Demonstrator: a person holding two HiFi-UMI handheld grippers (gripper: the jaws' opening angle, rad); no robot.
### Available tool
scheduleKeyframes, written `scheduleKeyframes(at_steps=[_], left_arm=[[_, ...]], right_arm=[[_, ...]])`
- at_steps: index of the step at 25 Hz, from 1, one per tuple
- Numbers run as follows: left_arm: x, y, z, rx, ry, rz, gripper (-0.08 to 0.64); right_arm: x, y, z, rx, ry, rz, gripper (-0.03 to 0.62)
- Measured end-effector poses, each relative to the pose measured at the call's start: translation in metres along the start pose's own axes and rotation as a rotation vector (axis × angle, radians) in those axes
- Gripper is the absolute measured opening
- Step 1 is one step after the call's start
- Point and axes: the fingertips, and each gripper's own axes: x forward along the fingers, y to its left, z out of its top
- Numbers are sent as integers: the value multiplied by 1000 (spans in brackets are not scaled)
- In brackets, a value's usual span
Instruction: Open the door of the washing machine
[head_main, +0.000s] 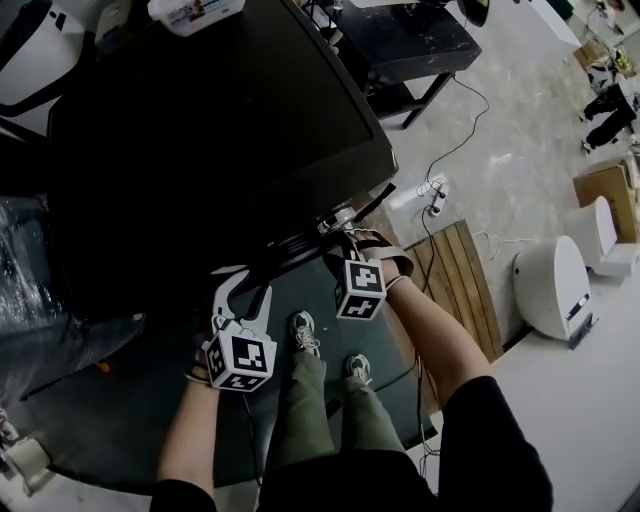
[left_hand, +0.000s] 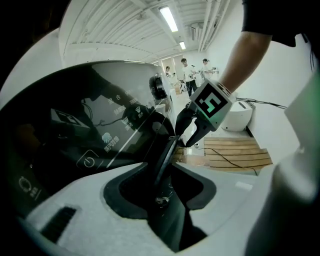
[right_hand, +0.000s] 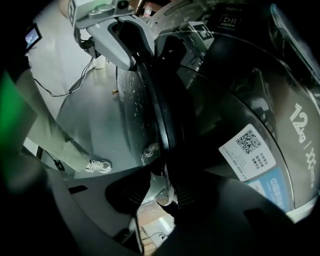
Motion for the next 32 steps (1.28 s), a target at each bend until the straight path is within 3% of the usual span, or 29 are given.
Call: scheduleKeyframes(at_steps=[13,17,19,21,24,28,32], left_arm=[[2,-4,0,-22,-4,-33,143],[-3,-13,0,-47,3,-98,142],[-13,-33,-5,-6,10,-167,143],[-25,-52,-12,69,0,-193,153],[-31,-62,-16,105,-21,-149,175],[-39,-72,-20,114,-37,-49,183],[-50,-82,-27,77,-2,56,190]], right_arm=[[0,2,-3,31,-11,-38,143],[-6,16,-7,4,-3,8,138],[-16,48,-15,-6,-34,75,115],[-28,80,-17,51,-82,71,115],[-35,97,-18,134,-98,-7,124],[-40,116,-22,170,-100,-48,130],[-50,136,-20,235,-138,-62,140]])
